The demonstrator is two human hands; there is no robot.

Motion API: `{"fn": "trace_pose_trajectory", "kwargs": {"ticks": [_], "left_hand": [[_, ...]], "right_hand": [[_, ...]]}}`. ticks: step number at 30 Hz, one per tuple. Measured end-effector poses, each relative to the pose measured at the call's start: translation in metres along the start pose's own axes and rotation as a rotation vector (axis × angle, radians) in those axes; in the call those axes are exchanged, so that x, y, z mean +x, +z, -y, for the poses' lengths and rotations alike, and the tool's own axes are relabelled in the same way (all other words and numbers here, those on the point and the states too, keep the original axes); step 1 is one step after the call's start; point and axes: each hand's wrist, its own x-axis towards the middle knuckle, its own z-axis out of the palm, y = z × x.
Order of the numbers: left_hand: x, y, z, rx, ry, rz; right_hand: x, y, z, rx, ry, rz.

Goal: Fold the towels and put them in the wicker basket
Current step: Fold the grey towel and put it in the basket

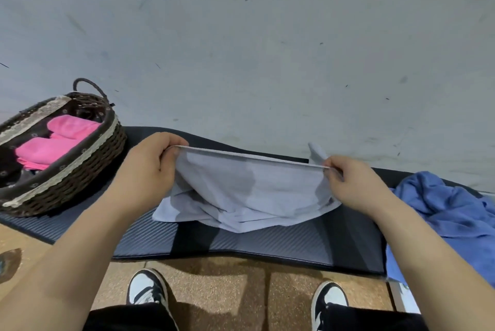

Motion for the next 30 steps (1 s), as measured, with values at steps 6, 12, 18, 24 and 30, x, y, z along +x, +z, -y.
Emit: {"fn": "trace_pose_trajectory", "kwargs": {"ticks": [6, 12, 18, 24, 30], "left_hand": [[-0.023, 0.008, -0.019, 0.036, -0.072, -0.046], [-0.017, -0.041, -0.041, 0.113, -0.123, -0.116], [-0.019, -0.091, -0.081, 0.116, -0.105, -0.208], [-0.017, -0.138, -0.098, 0.207, -0.026, -0.146], [0.013, -0.109, -0.070, 0.353, -0.058, 0.014]], "right_hand": [[-0.011, -0.006, -0.014, 0.182, 0.079, -0.293], [-0.035, -0.048, 0.029, 0.548, 0.061, -0.536], [-0.076, -0.104, 0.062, 0.661, -0.009, -0.705], [-0.108, -0.142, 0.073, 0.271, -0.068, -0.735], [-0.066, -0.114, 0.070, 0.002, 0.103, -0.462]]}}
